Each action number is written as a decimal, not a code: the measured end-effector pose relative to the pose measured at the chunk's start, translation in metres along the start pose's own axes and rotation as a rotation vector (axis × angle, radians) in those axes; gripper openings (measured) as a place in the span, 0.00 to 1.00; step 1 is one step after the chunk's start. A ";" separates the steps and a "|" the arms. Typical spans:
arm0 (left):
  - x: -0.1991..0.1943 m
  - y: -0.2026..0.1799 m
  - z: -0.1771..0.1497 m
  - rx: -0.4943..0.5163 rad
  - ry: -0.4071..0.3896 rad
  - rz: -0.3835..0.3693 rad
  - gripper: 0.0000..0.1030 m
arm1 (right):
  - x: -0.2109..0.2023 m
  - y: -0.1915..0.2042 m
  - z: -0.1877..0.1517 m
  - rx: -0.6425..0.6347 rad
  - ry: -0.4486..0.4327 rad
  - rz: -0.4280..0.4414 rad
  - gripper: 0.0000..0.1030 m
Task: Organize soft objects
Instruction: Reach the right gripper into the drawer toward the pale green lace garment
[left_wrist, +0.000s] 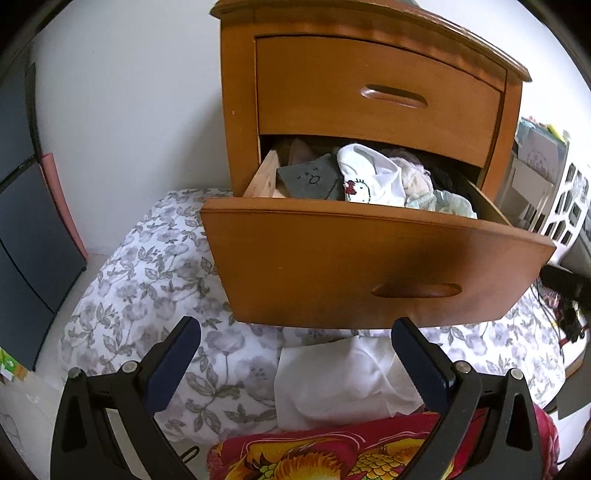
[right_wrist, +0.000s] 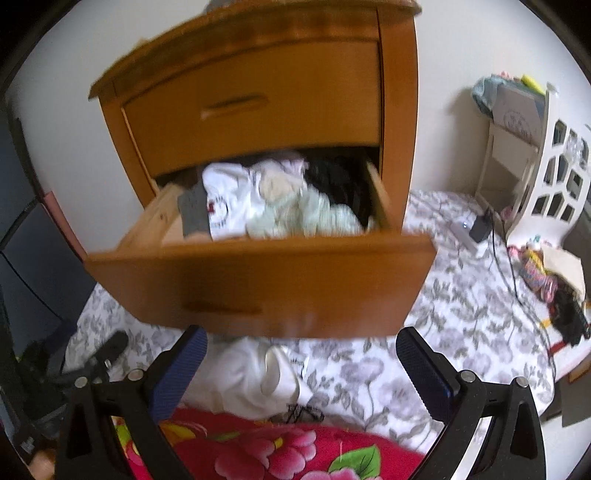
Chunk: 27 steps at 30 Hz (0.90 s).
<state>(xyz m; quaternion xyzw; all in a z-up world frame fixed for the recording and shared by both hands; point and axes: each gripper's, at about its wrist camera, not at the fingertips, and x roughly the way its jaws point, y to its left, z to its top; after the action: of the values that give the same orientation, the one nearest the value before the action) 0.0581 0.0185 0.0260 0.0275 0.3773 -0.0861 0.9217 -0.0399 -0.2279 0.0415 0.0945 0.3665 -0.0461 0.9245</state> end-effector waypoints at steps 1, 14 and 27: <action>0.000 0.001 0.000 -0.006 0.001 -0.004 1.00 | -0.003 0.000 0.007 -0.004 -0.007 0.004 1.00; 0.005 0.006 0.000 -0.036 0.020 -0.036 1.00 | -0.016 0.016 0.121 -0.109 -0.052 0.038 1.00; 0.011 0.010 -0.001 -0.056 0.041 -0.060 1.00 | 0.086 0.027 0.152 -0.139 0.205 -0.047 0.98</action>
<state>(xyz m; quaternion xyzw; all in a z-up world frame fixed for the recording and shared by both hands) 0.0669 0.0274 0.0180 -0.0077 0.3990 -0.1024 0.9112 0.1284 -0.2349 0.0949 0.0260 0.4636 -0.0321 0.8851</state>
